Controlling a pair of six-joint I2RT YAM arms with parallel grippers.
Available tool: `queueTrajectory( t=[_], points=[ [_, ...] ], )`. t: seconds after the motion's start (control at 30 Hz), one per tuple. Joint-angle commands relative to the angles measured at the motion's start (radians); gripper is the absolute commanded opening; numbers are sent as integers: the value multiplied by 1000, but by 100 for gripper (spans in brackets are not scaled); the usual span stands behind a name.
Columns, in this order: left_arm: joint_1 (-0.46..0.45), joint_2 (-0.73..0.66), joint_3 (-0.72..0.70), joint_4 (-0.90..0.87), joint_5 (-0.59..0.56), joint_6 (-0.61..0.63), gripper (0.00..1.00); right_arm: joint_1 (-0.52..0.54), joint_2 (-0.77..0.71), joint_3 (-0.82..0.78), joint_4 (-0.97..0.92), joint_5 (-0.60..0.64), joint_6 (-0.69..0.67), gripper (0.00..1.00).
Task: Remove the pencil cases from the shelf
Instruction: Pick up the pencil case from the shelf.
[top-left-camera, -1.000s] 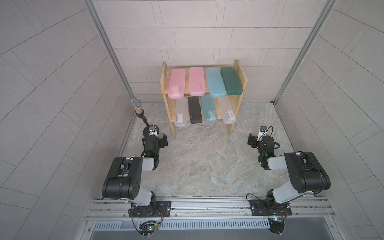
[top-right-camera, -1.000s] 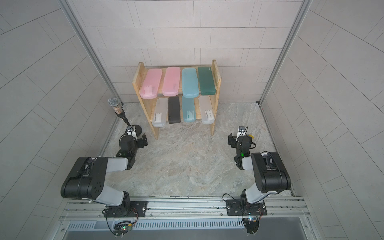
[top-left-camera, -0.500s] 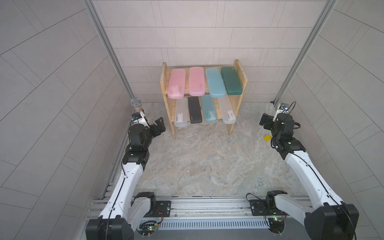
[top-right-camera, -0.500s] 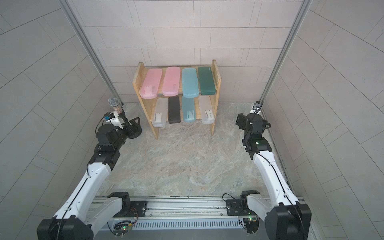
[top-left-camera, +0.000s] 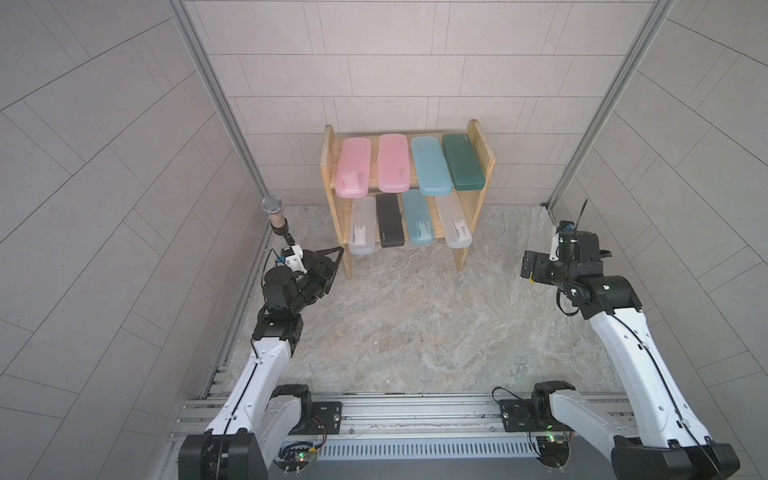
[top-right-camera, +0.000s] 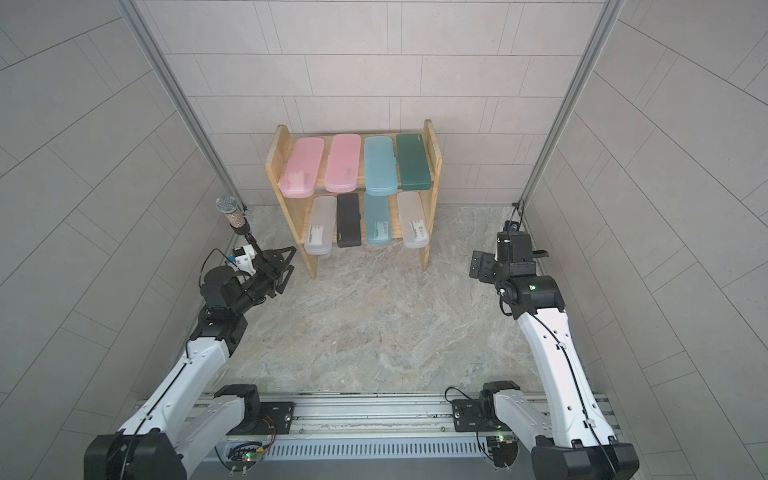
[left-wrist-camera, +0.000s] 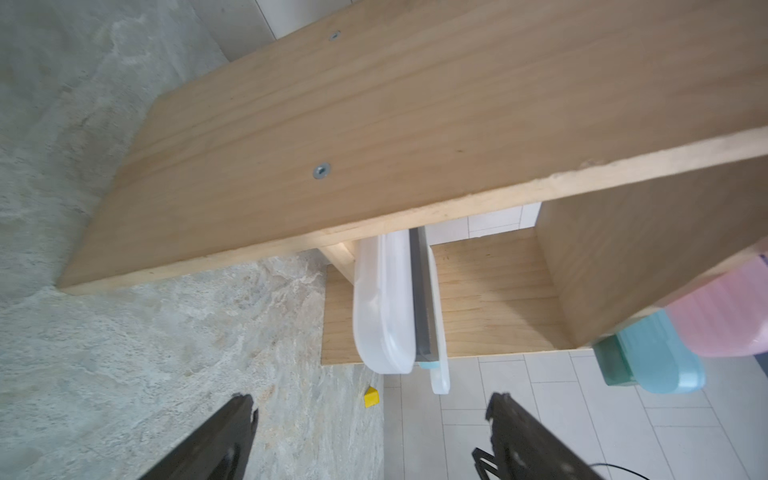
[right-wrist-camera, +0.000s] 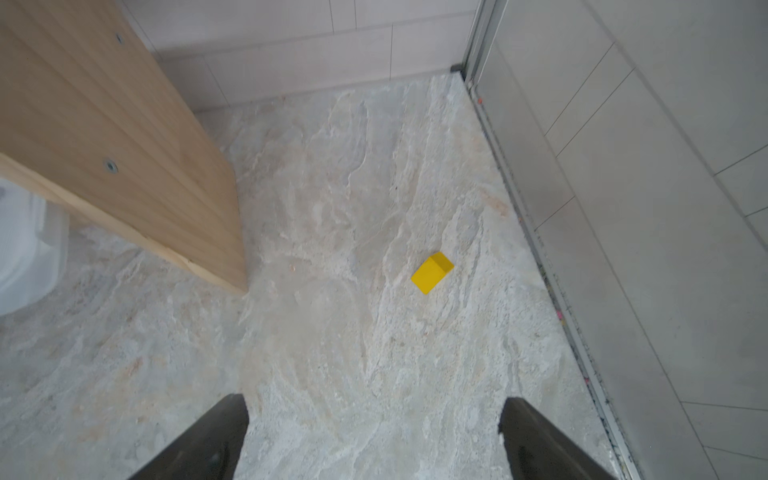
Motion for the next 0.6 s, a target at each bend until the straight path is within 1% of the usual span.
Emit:
queueTrajectory(
  t=[0.0, 0.23, 0.57],
  points=[
    [3, -22, 15, 61, 12, -56, 94, 6, -17, -7, -65, -39, 11, 100],
    [-31, 40, 17, 123, -15, -88, 94, 6, 15, 10, -60, -54, 16, 100],
    [-118, 164, 79, 140, -86, -43, 92, 6, 56, 35, -51, -66, 15, 99]
  ],
)
